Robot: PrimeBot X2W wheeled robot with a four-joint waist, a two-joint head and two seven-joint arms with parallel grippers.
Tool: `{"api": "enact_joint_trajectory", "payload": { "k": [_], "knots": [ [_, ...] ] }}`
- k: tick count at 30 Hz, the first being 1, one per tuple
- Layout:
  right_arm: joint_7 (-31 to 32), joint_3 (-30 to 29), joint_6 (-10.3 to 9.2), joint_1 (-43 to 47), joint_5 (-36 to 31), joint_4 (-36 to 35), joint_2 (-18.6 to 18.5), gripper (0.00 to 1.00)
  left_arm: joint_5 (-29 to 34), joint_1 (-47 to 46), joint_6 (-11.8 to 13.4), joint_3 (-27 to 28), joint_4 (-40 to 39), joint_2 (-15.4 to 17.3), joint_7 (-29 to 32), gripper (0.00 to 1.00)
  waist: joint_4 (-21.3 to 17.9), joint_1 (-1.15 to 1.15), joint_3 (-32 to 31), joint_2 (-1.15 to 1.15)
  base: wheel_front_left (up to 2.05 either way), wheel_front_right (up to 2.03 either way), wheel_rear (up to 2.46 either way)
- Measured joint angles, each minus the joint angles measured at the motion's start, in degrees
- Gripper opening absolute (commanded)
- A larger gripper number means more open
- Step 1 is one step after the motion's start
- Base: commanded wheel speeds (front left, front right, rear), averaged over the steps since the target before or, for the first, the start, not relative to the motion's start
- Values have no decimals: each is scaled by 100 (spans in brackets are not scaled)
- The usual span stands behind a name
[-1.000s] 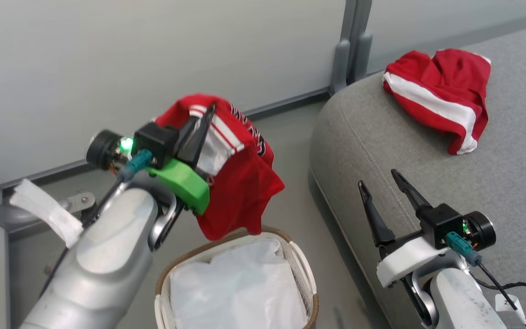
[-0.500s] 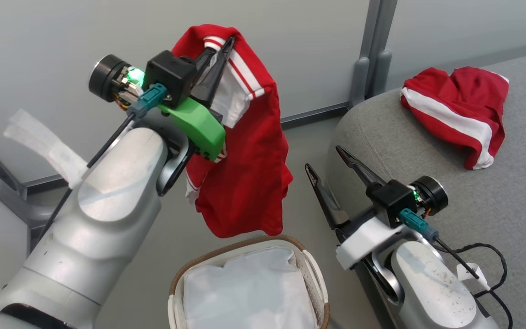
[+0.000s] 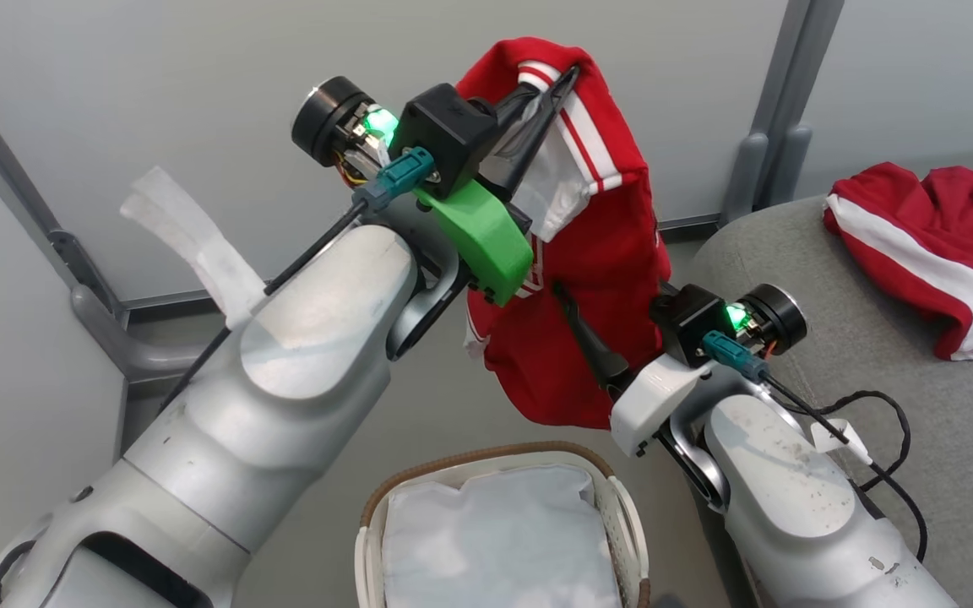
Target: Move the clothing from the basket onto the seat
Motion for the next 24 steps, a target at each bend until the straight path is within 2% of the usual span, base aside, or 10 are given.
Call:
{"api": "enact_joint_trajectory", "payload": {
  "k": [2,3,5,15,16,17,18,19,20,24],
  "knots": [
    [0,-21,0,-54,9,122,1,100,-87,0,0,-49,-37,-42,-19,0,78,0,-16,0,0,0,0],
    [0,-63,0,-71,25,162,5,50,-110,1,0,-74,-58,-52,-36,0,114,0,-24,0,0,0,0],
    [0,-93,0,-98,54,190,0,0,-149,4,0,-104,-86,-49,-52,0,158,0,-39,0,0,0,0],
    [0,-336,0,-8,99,55,1,0,-485,637,100,130,-65,210,-229,0,32,0,-73,0,0,0,0],
    [0,-408,0,5,81,46,0,0,-515,762,101,160,-58,219,-247,6,11,0,-72,0,0,0,0],
    [0,-480,0,19,46,37,2,0,-542,894,126,189,-52,224,-257,35,-8,0,-71,0,0,0,0],
    [0,-552,0,36,35,26,3,0,-558,1007,145,208,-47,225,-283,50,-22,0,-68,0,0,0,0],
    [0,-651,0,60,9,13,2,0,-570,1159,148,229,-36,232,-296,69,-39,0,-64,0,0,0,0],
    [0,-750,0,82,-9,9,1,0,-590,1314,175,263,-25,227,-303,100,-53,0,-58,0,0,0,0],
    [0,-1085,0,98,-159,-27,1,0,-563,1872,248,434,-52,182,-323,100,-79,0,-17,0,0,0,0]
  ]
}}
